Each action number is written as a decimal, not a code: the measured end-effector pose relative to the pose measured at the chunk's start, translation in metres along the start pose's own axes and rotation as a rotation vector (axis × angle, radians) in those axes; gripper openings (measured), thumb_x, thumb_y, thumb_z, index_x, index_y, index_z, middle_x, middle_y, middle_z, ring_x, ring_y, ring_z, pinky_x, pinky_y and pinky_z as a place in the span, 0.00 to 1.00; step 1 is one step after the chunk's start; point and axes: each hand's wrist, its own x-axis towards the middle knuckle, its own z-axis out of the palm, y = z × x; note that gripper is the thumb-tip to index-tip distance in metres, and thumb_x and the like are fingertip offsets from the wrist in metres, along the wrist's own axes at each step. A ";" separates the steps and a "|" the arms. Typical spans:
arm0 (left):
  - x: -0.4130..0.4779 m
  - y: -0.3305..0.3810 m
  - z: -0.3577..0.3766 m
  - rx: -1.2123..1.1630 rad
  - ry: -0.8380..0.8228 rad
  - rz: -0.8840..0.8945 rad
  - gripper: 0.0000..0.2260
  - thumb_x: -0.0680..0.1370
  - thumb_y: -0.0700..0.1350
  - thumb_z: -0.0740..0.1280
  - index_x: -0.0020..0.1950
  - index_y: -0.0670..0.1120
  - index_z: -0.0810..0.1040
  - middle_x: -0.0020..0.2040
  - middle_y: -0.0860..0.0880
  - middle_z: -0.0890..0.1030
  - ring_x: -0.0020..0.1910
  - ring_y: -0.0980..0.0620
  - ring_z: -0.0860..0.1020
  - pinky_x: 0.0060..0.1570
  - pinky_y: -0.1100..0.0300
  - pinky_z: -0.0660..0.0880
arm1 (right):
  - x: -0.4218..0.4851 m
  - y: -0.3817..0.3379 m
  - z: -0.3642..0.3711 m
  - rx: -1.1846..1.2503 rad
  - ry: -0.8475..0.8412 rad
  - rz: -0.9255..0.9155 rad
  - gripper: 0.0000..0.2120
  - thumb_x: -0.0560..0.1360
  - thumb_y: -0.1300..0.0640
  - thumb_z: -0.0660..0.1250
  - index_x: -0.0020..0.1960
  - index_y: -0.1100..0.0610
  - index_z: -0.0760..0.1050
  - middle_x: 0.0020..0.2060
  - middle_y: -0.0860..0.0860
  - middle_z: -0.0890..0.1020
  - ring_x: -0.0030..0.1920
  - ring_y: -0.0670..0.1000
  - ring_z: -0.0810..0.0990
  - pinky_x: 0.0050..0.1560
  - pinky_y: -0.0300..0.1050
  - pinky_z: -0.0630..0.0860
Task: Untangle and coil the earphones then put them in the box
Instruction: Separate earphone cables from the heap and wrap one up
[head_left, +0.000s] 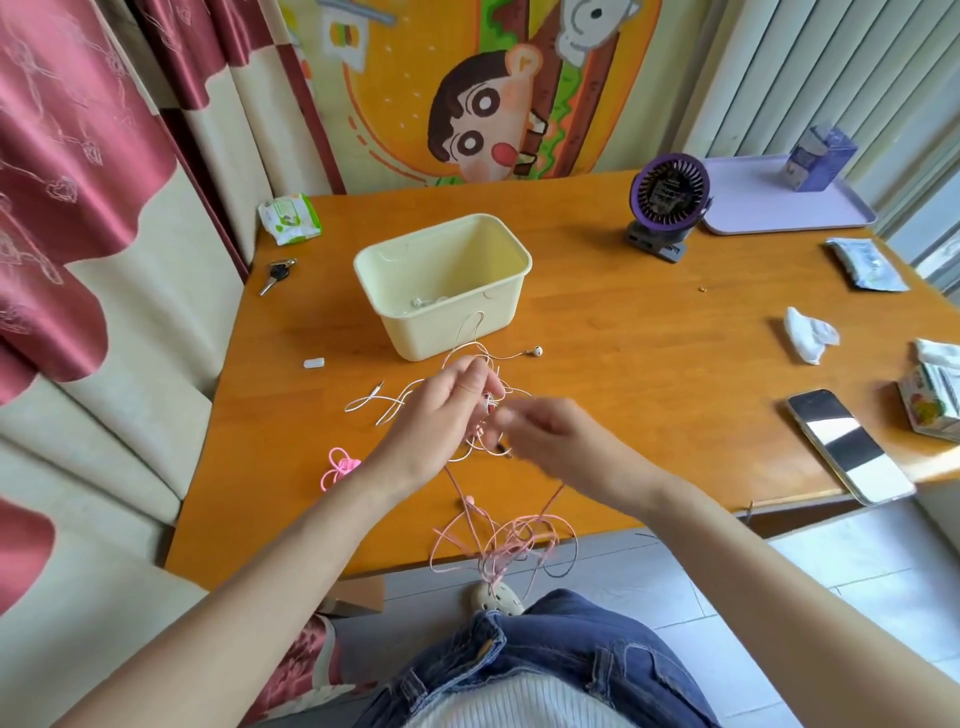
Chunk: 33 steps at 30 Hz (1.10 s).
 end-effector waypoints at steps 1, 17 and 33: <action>0.000 0.000 -0.003 -0.030 -0.068 -0.047 0.17 0.82 0.51 0.51 0.43 0.44 0.74 0.27 0.53 0.68 0.20 0.60 0.62 0.22 0.70 0.59 | 0.003 0.004 -0.008 -0.044 0.151 0.006 0.14 0.81 0.57 0.56 0.40 0.54 0.75 0.26 0.43 0.65 0.25 0.41 0.61 0.27 0.32 0.60; 0.006 -0.002 -0.022 0.125 -0.119 0.019 0.11 0.81 0.46 0.58 0.47 0.45 0.78 0.25 0.56 0.65 0.26 0.57 0.63 0.29 0.64 0.65 | 0.014 0.031 -0.079 -0.462 0.741 0.215 0.13 0.80 0.58 0.56 0.61 0.57 0.74 0.49 0.53 0.79 0.43 0.51 0.77 0.42 0.43 0.71; 0.034 -0.011 -0.025 0.149 -0.125 -0.035 0.10 0.82 0.40 0.55 0.45 0.48 0.74 0.30 0.55 0.67 0.30 0.55 0.65 0.33 0.59 0.63 | 0.056 -0.010 -0.058 -0.632 0.313 -0.017 0.10 0.78 0.54 0.61 0.42 0.49 0.79 0.26 0.44 0.73 0.26 0.46 0.68 0.29 0.39 0.62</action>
